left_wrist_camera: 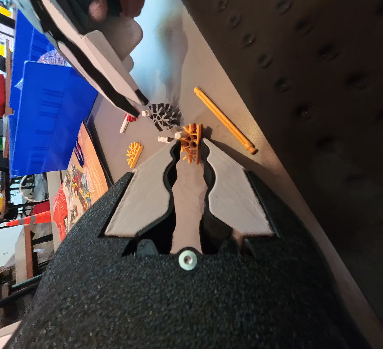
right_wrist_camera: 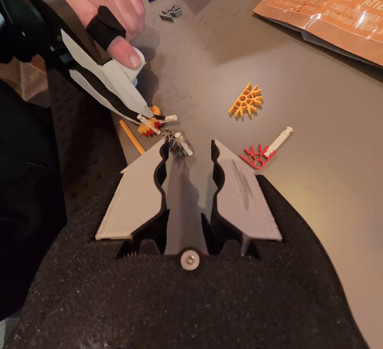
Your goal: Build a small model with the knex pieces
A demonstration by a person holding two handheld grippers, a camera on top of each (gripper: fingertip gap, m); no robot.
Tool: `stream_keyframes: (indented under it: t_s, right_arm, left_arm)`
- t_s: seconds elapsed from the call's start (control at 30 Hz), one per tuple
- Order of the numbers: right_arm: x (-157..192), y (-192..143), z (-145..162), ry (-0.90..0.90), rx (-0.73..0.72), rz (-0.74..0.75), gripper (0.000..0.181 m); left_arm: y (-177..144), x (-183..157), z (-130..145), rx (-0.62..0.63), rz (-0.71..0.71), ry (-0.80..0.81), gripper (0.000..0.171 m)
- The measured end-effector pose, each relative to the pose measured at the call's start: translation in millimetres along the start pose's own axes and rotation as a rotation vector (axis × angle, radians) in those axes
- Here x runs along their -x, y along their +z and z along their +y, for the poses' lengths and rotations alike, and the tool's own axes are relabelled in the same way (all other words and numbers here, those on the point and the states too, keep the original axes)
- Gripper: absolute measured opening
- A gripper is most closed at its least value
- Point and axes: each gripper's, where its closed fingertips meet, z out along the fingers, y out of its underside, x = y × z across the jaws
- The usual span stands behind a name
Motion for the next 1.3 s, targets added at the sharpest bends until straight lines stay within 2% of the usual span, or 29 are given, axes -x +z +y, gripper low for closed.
stream_keyframes:
  t_s: [0.13, 0.43, 0.53, 1.0, 1.3]
  right_arm:
    - [0.2, -3.2, 1.3, -0.044, 0.004, 0.067, 0.037]
    - [3.8, 8.2, 6.6, -0.035, 0.015, 0.032, 0.035]
    - [3.2, 10.5, 9.9, -0.033, 0.019, 0.03, 0.034]
    - [3.2, 7.9, 10.8, -0.082, 0.014, 0.017, 0.023]
    - [-1.2, 12.1, -3.0, -0.193, -0.012, 0.109, 0.025]
  left_arm:
    - [-6.9, -4.3, -7.3, -0.047, 0.075, -0.076, 0.018]
    - [-3.5, -12.0, -14.7, -0.107, 0.174, -0.161, 0.018]
    - [-2.8, -9.4, -19.8, -0.131, 0.169, -0.167, 0.018]
    - [1.6, -3.4, -7.1, -0.081, 0.152, -0.16, 0.018]
    - [0.9, -2.7, -3.9, -0.069, 0.153, -0.168, 0.019]
